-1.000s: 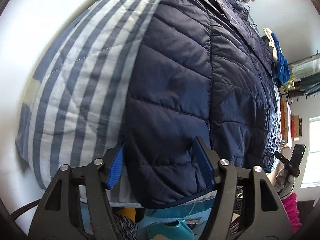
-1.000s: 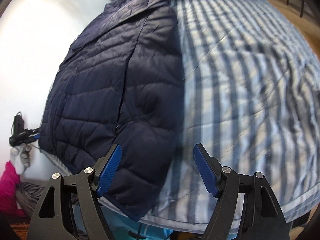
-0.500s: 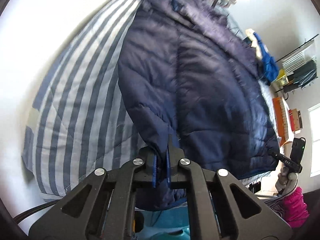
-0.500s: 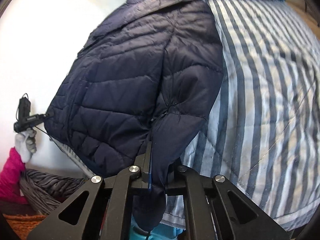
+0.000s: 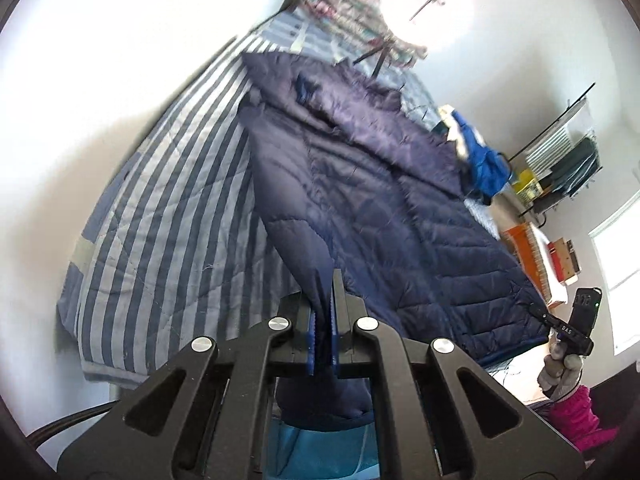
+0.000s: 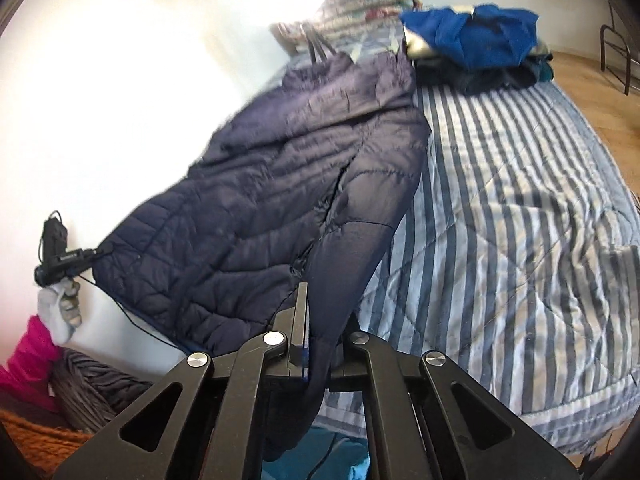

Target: Fold large clothes

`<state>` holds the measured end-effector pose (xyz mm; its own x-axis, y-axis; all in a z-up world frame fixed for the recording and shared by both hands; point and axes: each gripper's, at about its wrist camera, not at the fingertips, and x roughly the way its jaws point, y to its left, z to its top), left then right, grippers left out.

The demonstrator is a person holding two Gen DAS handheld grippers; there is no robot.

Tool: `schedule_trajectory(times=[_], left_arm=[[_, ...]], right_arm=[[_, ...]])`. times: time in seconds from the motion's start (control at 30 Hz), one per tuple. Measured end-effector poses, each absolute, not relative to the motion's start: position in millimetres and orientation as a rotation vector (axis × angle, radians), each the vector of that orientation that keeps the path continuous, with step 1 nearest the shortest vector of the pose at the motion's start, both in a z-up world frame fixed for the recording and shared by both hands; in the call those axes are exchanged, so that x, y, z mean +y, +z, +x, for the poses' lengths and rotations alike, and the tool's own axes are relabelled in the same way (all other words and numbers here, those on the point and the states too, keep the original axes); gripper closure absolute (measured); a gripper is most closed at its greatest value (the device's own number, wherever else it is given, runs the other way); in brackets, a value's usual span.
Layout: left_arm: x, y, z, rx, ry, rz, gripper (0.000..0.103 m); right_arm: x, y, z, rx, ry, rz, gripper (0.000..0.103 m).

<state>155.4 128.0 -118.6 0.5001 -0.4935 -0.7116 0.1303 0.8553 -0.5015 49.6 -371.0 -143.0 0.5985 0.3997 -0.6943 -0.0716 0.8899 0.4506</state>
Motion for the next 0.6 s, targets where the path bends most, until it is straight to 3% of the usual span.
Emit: schedule_trajectory(times=[0.27,0.6], left_arm=[[139,-80,170,0.903,-0.402,-0.461,0.101],[100,-44,281,0.828,-0.408,-0.395,0.101]], right_arm=[[-391,-115,51,0.803,0.308,0.466,0.100],[-402,-71,132,0.751,0.278,0.380,0.100]])
